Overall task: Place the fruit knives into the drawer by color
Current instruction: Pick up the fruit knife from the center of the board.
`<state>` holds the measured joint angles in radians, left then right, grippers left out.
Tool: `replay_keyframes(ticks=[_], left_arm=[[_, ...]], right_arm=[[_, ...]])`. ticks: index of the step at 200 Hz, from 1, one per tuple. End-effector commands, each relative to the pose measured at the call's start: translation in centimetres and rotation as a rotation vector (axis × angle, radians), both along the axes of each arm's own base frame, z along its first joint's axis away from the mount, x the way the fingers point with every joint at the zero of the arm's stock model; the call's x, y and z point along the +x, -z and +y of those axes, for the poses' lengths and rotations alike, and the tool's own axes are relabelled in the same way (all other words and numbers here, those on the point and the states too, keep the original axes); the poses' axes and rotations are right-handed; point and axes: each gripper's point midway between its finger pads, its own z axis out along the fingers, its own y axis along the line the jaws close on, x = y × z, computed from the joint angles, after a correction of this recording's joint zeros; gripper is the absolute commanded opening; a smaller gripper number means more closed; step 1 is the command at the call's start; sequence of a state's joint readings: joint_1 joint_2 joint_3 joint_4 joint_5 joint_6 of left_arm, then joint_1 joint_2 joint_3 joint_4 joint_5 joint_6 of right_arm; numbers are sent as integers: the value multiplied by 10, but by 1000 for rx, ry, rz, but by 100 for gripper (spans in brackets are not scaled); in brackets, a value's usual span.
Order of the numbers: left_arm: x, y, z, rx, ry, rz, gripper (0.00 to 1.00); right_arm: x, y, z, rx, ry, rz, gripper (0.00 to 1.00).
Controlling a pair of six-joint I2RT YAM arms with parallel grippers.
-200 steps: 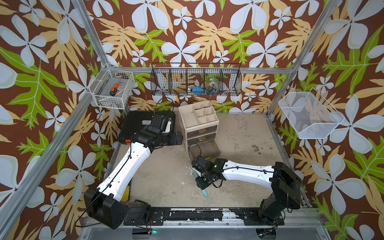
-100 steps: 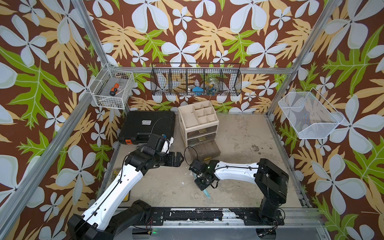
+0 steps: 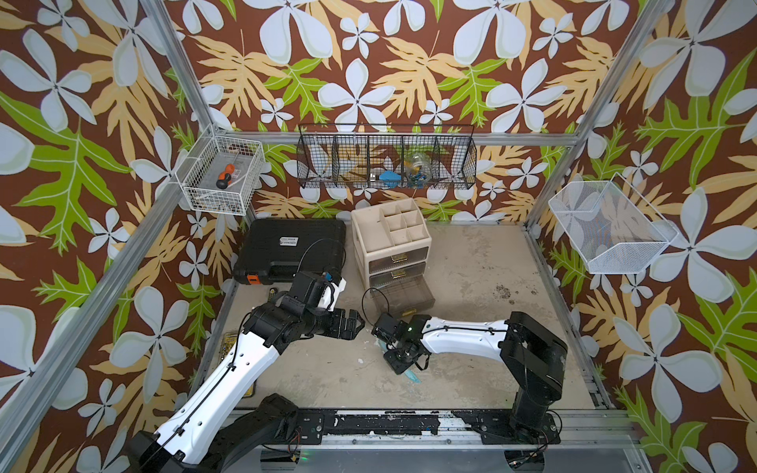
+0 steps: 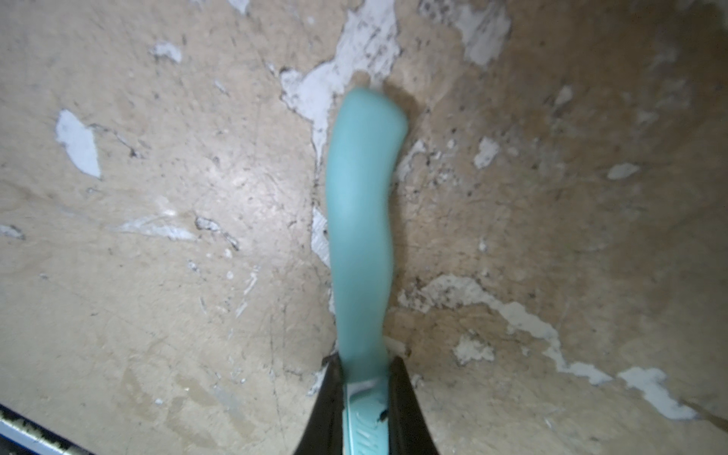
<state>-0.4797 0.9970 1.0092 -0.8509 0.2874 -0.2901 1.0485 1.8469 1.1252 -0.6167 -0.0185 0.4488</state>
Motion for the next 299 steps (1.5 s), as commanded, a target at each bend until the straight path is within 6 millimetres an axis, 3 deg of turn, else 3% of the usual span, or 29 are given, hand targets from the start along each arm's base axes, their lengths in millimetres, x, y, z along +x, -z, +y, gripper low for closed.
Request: replay_keyframes(ticks=[1,107,167,256,299], left_arm=[[4,-5,-2,0,9,-18,100],[32,-22,-16,-8,-4,-35,100],[43,-30,-28,-26,11,-37,100],[51,-32,-36,-32,22,-39,100],[57,-35,-40,-36,27,-42,100]], right_arm=[[2,5,-9,-31,34,-8,0],[25,-17,-51,46,263,8,0],[33,-19,-74,120,440,63,0],[42,-37,-92,255,622,114,0],[48,-59,-92,331,684,123,0]])
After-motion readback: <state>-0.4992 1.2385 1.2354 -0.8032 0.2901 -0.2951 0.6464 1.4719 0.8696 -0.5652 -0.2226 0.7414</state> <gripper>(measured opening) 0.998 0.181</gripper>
